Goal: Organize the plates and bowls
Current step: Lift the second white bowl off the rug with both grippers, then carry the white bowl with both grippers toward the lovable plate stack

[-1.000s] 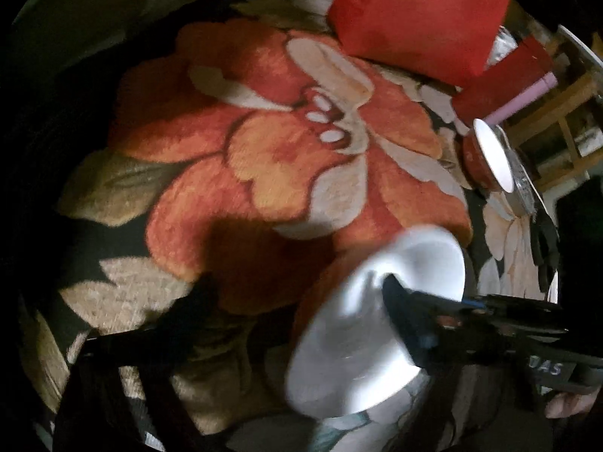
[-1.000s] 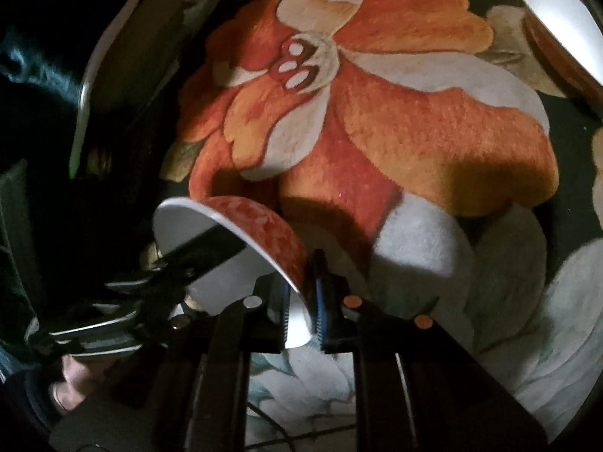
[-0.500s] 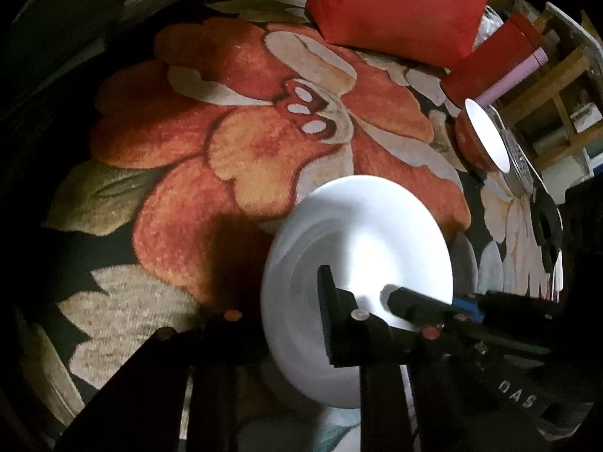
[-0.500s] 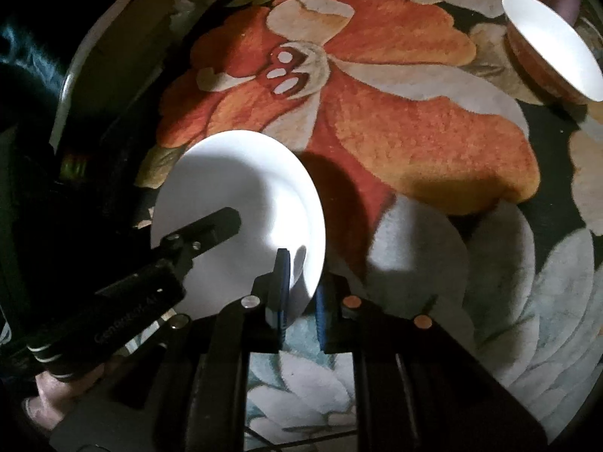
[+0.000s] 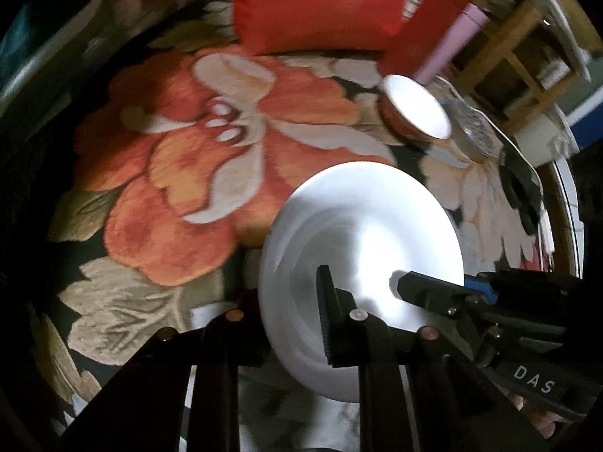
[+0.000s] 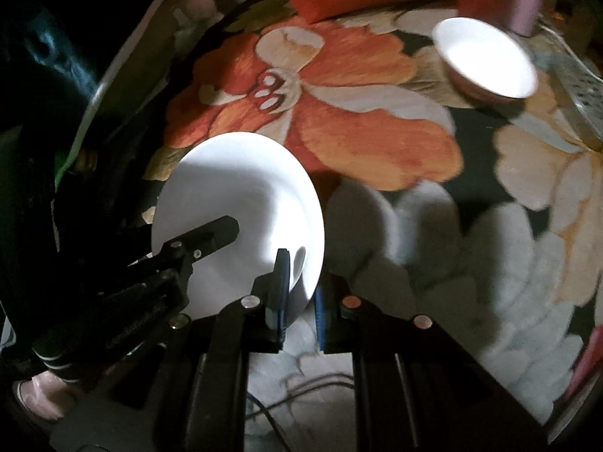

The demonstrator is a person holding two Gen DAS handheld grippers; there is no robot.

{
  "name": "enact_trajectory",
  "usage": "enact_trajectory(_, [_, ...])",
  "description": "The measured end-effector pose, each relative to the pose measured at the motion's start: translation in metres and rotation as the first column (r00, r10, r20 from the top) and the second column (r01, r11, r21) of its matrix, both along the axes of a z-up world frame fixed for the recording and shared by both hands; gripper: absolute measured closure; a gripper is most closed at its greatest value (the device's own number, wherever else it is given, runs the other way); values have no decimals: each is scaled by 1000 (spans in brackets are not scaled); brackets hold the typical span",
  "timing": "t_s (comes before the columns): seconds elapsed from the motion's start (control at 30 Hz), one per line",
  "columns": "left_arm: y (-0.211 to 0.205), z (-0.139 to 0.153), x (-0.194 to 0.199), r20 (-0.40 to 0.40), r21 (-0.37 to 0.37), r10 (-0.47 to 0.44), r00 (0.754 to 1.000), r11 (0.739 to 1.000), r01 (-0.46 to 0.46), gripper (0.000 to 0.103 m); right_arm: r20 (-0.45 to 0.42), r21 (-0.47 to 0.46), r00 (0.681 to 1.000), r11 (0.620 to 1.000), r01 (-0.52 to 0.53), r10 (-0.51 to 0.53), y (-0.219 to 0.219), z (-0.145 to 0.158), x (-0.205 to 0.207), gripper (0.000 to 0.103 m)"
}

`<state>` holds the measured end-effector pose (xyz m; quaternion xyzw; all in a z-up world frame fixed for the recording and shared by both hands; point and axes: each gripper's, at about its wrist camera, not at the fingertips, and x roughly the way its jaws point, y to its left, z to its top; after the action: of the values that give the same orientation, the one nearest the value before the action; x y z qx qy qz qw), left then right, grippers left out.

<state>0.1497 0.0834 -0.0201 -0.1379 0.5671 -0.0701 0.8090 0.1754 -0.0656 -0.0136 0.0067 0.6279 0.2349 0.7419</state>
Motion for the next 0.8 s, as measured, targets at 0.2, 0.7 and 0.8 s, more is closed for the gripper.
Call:
enact_trajectory(0.2, [-46, 27, -6, 26, 10, -83, 996, 997, 82, 84, 15, -2, 997, 997, 81, -81, -43, 27, -15, 91])
enact_trajectory(0.7, [-150, 56, -27, 28, 37, -254, 967, 967, 253, 84, -14, 16, 958, 958, 286, -286, -142, 57, -59, 91])
enact_trajectory(0.8, [-169, 60, -29, 27, 40, -278, 960, 960, 277, 84, -13, 13, 951, 951, 309, -309, -159, 60, -66, 91])
